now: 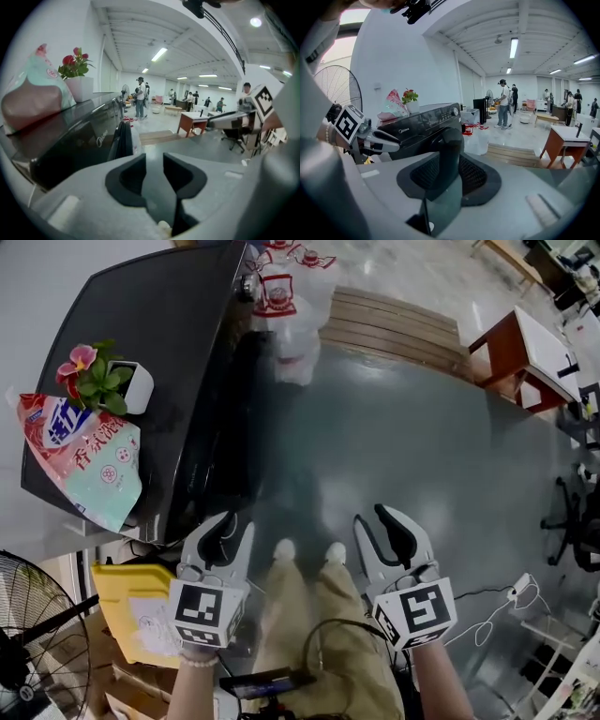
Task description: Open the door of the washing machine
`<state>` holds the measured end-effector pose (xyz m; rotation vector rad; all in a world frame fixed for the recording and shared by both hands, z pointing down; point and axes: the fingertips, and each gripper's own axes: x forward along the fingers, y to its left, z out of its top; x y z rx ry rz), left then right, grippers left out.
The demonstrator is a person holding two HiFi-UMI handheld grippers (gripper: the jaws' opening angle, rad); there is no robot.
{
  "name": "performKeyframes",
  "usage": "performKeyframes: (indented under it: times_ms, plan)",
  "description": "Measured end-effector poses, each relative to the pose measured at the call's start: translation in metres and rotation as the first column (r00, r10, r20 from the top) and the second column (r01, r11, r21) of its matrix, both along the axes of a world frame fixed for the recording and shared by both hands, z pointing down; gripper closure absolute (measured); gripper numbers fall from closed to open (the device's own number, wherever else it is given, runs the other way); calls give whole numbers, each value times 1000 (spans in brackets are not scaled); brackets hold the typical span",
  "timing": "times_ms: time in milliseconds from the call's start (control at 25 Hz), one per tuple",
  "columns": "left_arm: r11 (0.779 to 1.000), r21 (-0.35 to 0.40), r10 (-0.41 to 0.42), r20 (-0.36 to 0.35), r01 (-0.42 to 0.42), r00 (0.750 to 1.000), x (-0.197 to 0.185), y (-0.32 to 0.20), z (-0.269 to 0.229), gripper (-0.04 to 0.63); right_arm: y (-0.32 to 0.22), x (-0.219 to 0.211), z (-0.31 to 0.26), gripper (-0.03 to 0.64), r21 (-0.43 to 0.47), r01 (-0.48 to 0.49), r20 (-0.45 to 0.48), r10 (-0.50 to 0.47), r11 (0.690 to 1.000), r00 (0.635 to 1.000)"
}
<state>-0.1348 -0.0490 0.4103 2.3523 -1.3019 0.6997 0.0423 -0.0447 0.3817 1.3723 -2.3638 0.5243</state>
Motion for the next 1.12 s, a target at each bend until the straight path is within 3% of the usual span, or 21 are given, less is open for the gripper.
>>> performKeyframes:
  times_ms: [840, 1120]
  plan:
    - [991, -81, -99, 91, 106, 991, 1, -28, 112, 485, -21, 16, 73, 503, -47, 11, 26, -9, 999, 1000]
    - [984, -59, -162, 132, 171, 978, -3, -42, 129, 485, -22, 21, 87, 503, -65, 25, 30, -24, 998, 999]
